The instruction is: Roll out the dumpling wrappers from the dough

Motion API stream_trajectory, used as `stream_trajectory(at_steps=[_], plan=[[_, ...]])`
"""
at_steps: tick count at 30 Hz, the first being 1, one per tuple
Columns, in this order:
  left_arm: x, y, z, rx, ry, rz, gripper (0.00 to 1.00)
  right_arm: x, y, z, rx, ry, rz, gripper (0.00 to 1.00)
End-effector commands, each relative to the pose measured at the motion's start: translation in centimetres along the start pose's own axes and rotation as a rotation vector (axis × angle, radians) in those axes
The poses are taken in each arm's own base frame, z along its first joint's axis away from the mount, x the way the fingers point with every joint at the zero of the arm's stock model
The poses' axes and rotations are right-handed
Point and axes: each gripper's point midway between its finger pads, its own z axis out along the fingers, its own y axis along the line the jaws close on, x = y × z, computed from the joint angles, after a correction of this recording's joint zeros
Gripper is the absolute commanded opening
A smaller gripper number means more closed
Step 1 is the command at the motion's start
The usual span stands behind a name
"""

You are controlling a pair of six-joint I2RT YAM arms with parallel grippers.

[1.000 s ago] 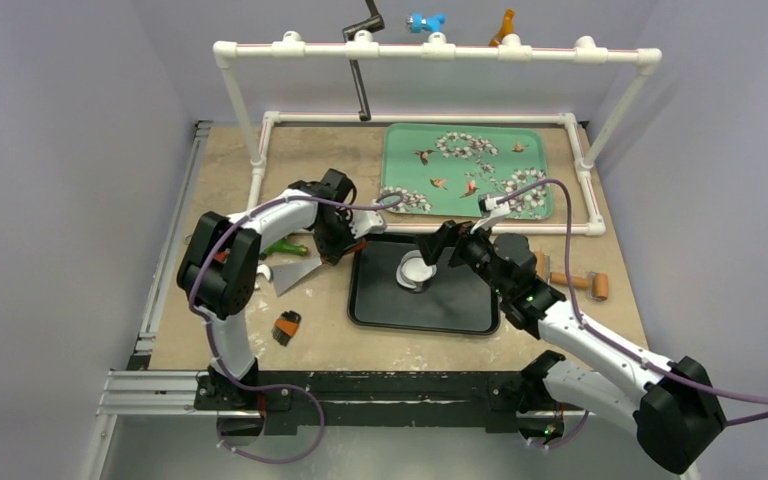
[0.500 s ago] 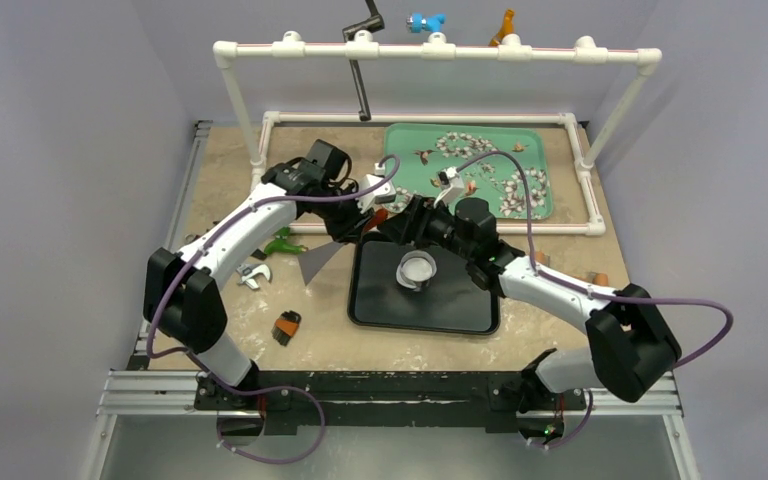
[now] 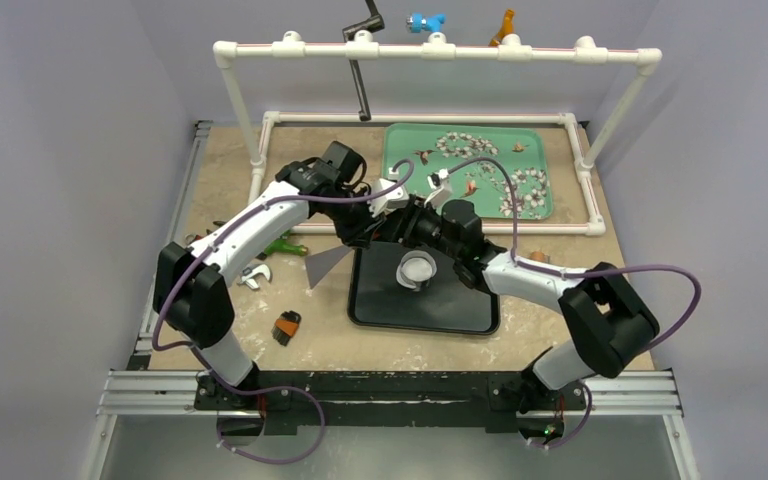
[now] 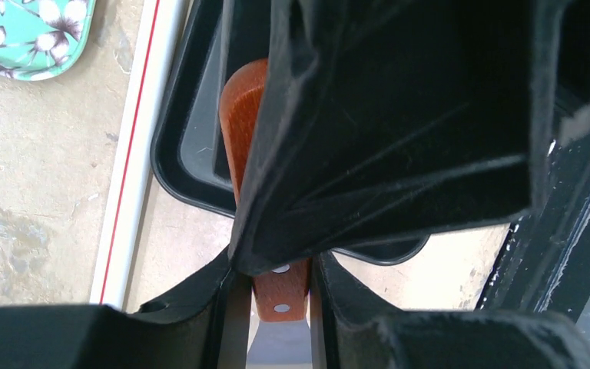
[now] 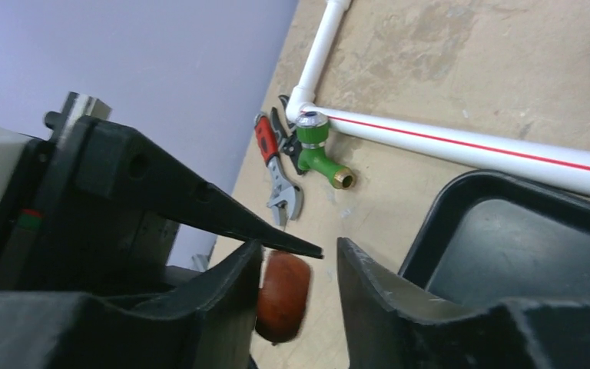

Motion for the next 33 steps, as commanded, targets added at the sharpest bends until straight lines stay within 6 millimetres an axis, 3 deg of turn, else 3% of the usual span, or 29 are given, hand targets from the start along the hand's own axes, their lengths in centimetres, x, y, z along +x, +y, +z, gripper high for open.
stream_trajectory(at_steps=[1, 4, 6, 7, 9, 10, 11, 16, 18, 24, 27, 28, 30, 31, 33], plan=[[-1.7, -0.8, 0.2, 0.015, -0.021, 0.037, 0.00, -0.7, 3.7, 0.9, -0.107, -0.028, -0.003, 0.30], [-2.1, -1.1, 0.2, 0.036, -0.027, 0.033, 0.00, 0.0, 3.0, 1.0, -0.092, -0.002, -0.017, 0.00], [-2.4, -1.1, 0.0, 0.039, -0.030, 0.026, 0.01, -0.1, 2.4, 0.5, -0.056, 0.000, -0.055, 0.00], [-2.6, -1.2, -0.1, 0.046, -0.036, 0.023, 0.16, -0.4, 2.1, 0.2, -0.029, -0.008, -0.090, 0.00], [-3.0, -1.5, -0.5, 0.068, -0.051, 0.002, 0.70, -1.5, 1.1, -0.9, 0.056, -0.022, -0.173, 0.00], [-3.2, -1.7, -0.7, 0.082, -0.060, -0.010, 0.90, -2.4, 0.9, -1.6, 0.100, -0.038, -0.219, 0.00], [-3.5, -1.7, -1.1, 0.093, -0.073, -0.024, 0.99, -3.2, 0.7, -2.6, 0.145, -0.054, -0.263, 0.00], [-5.2, -1.4, -3.9, 0.139, -0.148, -0.125, 1.00, -9.0, 3.1, -8.8, 0.242, -0.210, -0.388, 0.00], [-5.2, -0.9, -4.2, 0.103, -0.135, -0.138, 1.00, -11.1, 3.1, -11.2, 0.300, -0.274, -0.406, 0.00], [-4.1, -0.5, -1.9, 0.037, -0.058, -0.105, 1.00, -15.7, 1.0, -16.3, 0.480, -0.390, -0.425, 0.00], [-4.1, -1.9, 0.4, 0.023, 0.000, -0.010, 0.89, -17.3, -0.8, -18.3, 0.614, -0.430, -0.451, 0.00], [-4.1, -2.6, 1.3, 0.031, 0.019, 0.019, 0.81, -17.5, -1.7, -18.9, 0.670, -0.429, -0.459, 0.00], [-4.5, -3.8, 3.5, 0.047, 0.050, 0.057, 0.55, -17.5, -3.0, -19.8, 0.755, -0.411, -0.465, 0.00], [-4.6, -4.2, 4.6, 0.047, 0.066, 0.070, 0.48, -17.2, -3.3, -19.9, 0.762, -0.397, -0.463, 0.00], [-4.7, -5.2, 7.2, 0.053, 0.108, 0.100, 0.47, -16.2, -3.8, -19.6, 0.739, -0.370, -0.454, 0.00]])
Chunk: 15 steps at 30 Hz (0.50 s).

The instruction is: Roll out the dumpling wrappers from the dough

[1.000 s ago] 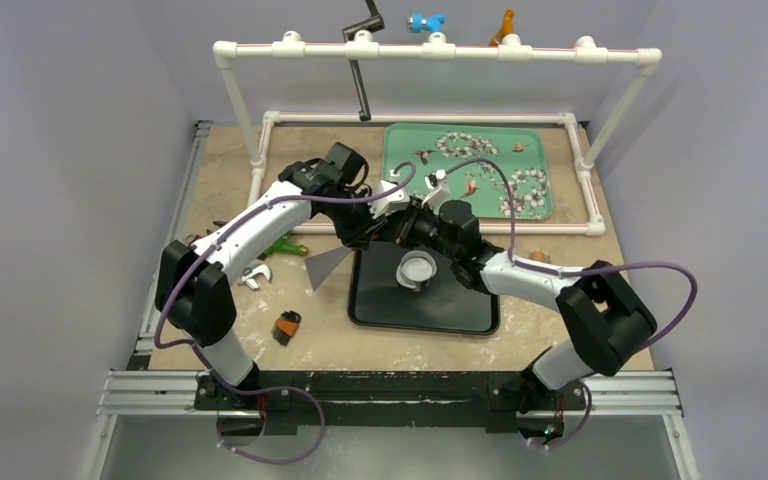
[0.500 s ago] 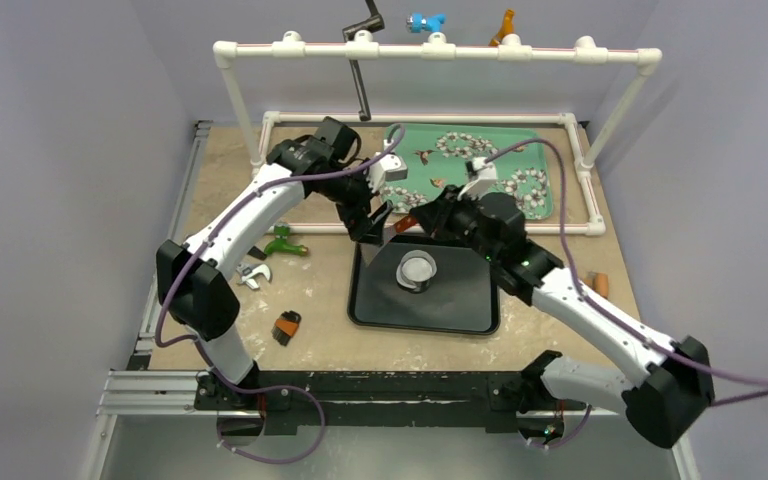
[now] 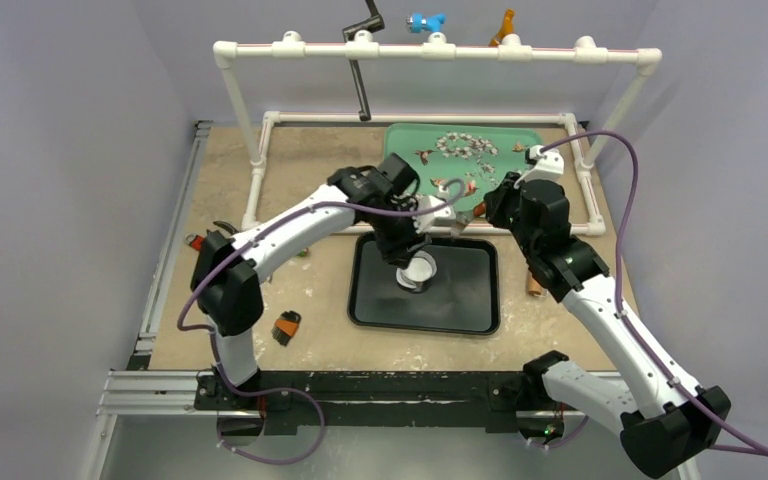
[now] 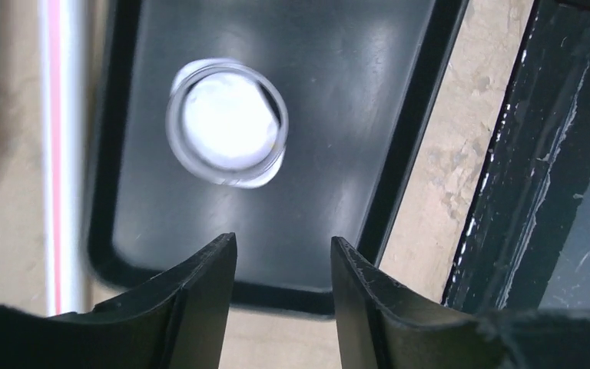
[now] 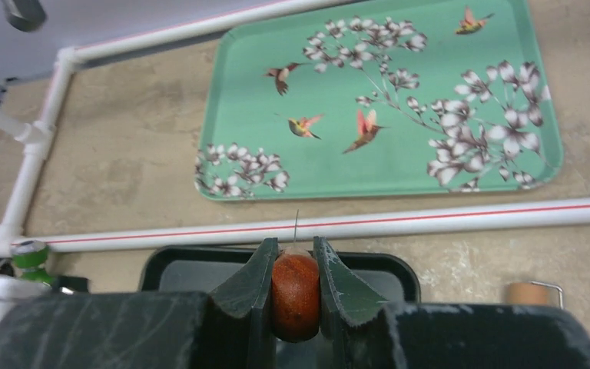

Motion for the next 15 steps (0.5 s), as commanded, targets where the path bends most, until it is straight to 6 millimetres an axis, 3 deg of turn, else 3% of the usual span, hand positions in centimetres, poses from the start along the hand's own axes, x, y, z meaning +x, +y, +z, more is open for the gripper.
stream_trajectory(at_steps=[1, 6, 8, 11, 15], plan=[[-0.6, -0.6, 5.3, -0.032, 0.085, 0.075, 0.47, -0.2, -1.3, -0.9, 0.046, 0.004, -0.034, 0.00], [-0.8, -1.7, 9.8, -0.045, 0.151, 0.128, 0.47, 1.1, -2.6, -1.3, 0.091, 0.028, -0.040, 0.00], [-0.4, -1.3, 11.2, -0.066, 0.183, 0.136, 0.47, 1.3, -2.6, -1.5, 0.087, 0.033, -0.039, 0.00], [0.0, -0.1, 12.1, -0.114, 0.213, 0.139, 0.46, 1.5, -2.3, -1.8, 0.061, 0.038, -0.028, 0.00], [0.4, -0.3, 12.6, -0.108, 0.218, 0.150, 0.42, 2.2, -1.1, -2.0, -0.006, 0.061, -0.005, 0.00]])
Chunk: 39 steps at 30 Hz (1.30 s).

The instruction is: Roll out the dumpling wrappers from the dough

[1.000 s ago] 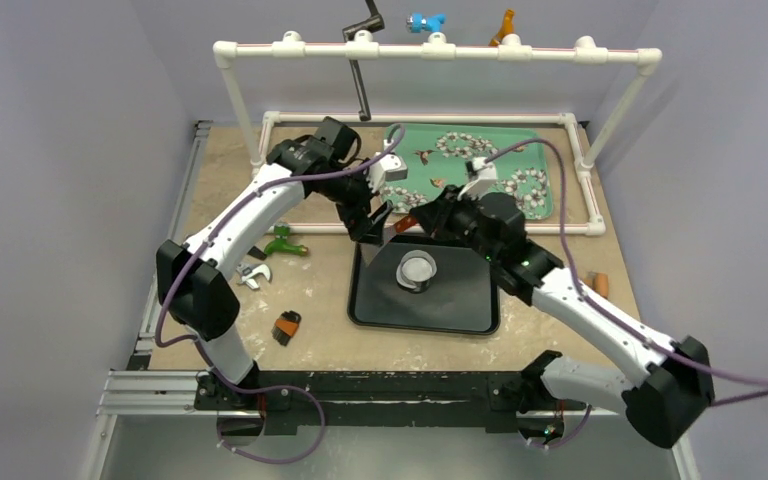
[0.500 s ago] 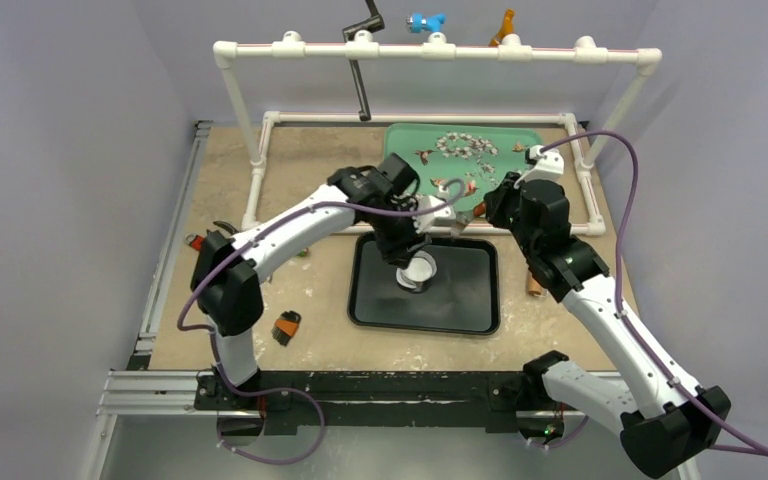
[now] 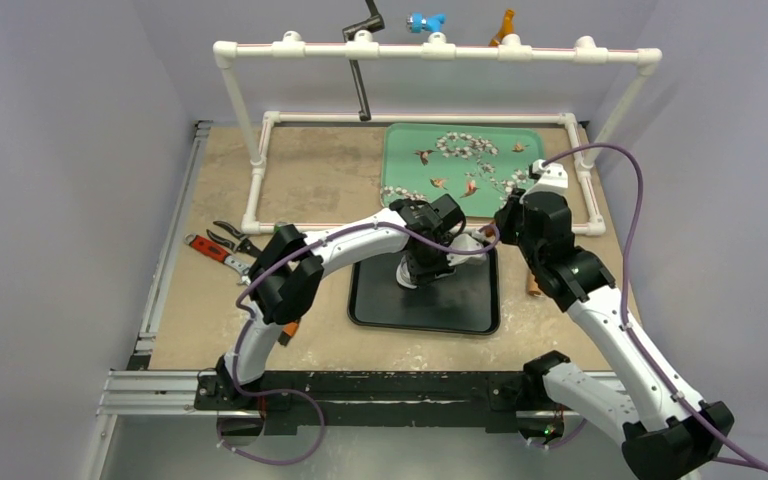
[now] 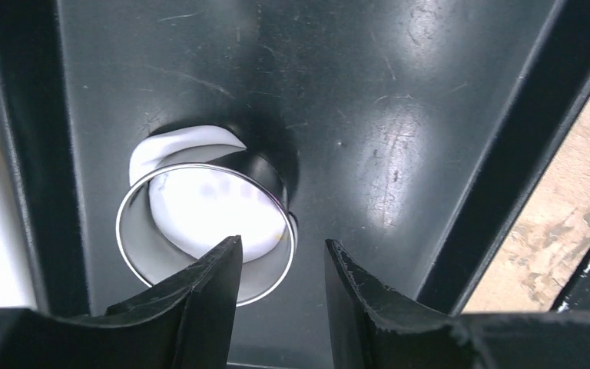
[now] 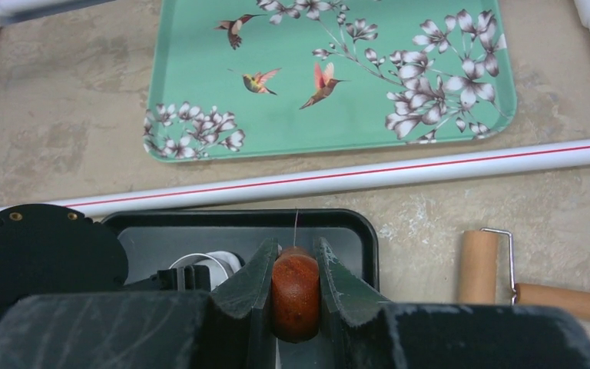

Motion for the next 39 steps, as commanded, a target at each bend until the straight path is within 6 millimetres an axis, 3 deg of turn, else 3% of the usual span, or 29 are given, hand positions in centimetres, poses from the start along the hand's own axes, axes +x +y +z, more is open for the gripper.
stream_trajectory(at_steps=[1, 7, 13, 18, 22, 29, 34, 39], plan=[[-1.2, 0.9, 0.2, -0.058, -0.021, 0.017, 0.42, -1.1, 2.7, -0.8, -0.140, -0.037, 0.052, 0.00], [-0.6, 0.0, 1.8, 0.001, -0.010, 0.020, 0.41, 1.1, 4.3, -0.8, -0.230, 0.047, 0.075, 0.00], [-0.4, 0.3, 2.9, -0.007, -0.015, 0.022, 0.25, 3.4, 4.7, -0.3, -0.256, 0.101, 0.122, 0.00], [0.0, -0.1, 3.1, 0.009, -0.017, 0.030, 0.22, 4.0, 5.1, -0.2, -0.282, 0.102, 0.156, 0.00], [0.1, 0.2, 3.2, -0.007, -0.029, 0.034, 0.06, 3.7, 4.1, -0.3, -0.242, 0.086, 0.148, 0.00], [-0.3, -0.3, 2.3, 0.022, -0.043, 0.043, 0.05, 3.9, 3.1, -0.5, -0.205, 0.083, 0.136, 0.00], [-0.5, -0.4, 1.3, 0.022, -0.053, 0.057, 0.20, 4.3, 3.1, -0.1, -0.203, 0.092, 0.127, 0.00], [-1.0, -0.6, -0.7, 0.022, -0.058, 0.066, 0.23, 4.5, 3.1, 0.1, -0.205, 0.098, 0.121, 0.00]])
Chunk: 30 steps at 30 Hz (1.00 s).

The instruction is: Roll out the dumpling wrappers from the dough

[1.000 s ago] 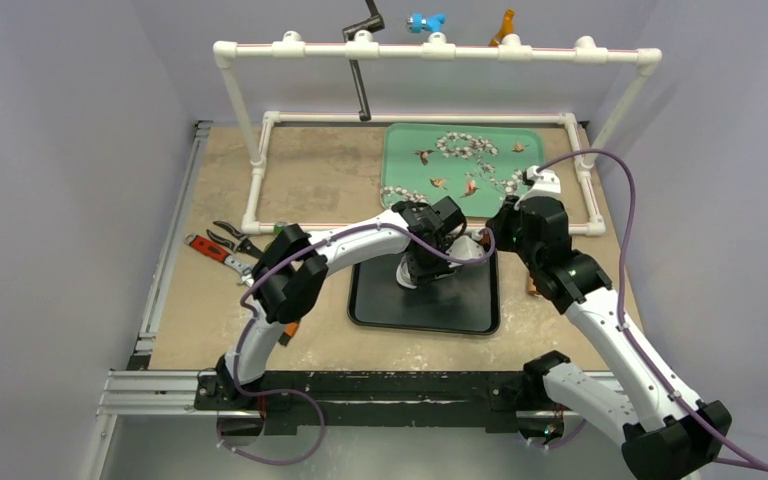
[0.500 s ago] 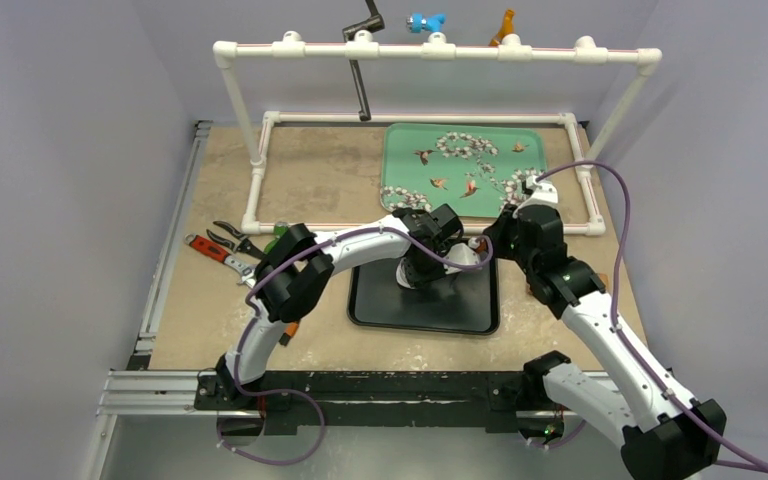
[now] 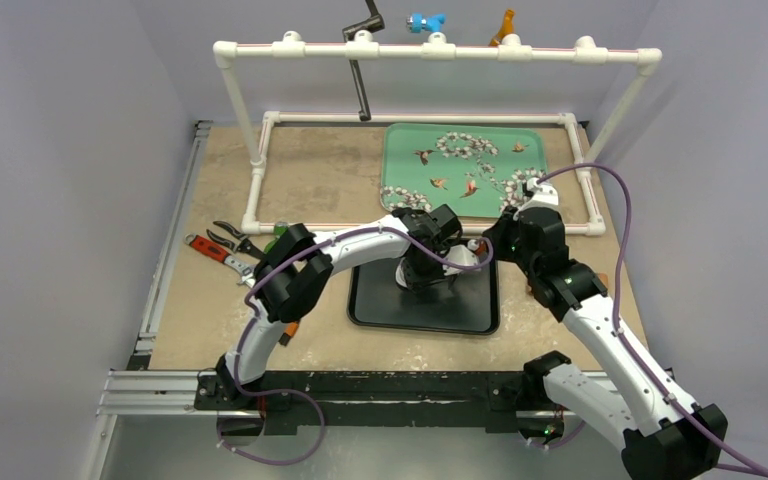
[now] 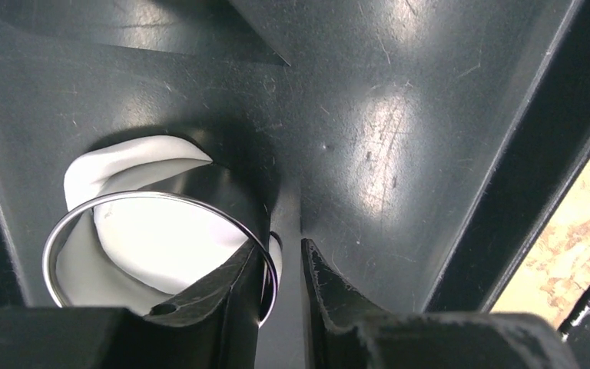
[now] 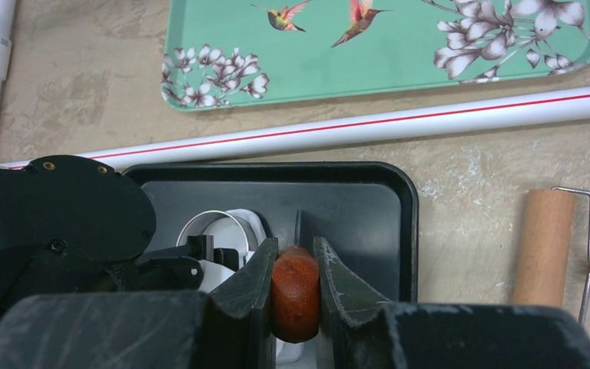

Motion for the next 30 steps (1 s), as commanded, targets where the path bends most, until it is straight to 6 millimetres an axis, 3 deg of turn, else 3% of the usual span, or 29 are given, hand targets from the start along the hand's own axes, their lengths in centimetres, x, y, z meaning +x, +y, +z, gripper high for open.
stream_trajectory(at_steps=[1, 10, 13, 21, 30], plan=[[-2.9, -0.5, -4.0, -0.012, -0.098, 0.049, 0.24, -0.4, 2.2, -0.1, -0.102, -0.007, 0.031, 0.00], [-3.3, -1.2, -6.4, 0.095, -0.161, 0.017, 0.27, 0.1, 2.2, 0.4, -0.109, 0.001, 0.030, 0.00], [-3.0, -0.8, -6.4, 0.102, -0.165, 0.017, 0.29, 0.2, 2.4, 0.5, -0.120, 0.005, 0.034, 0.00], [-3.5, -1.1, -4.4, 0.135, -0.165, 0.015, 0.28, 0.0, 3.0, 0.1, -0.155, 0.006, 0.057, 0.00], [-2.6, -0.6, -2.3, 0.121, -0.143, 0.006, 0.19, -0.7, 3.0, -1.5, -0.179, -0.011, 0.076, 0.00]])
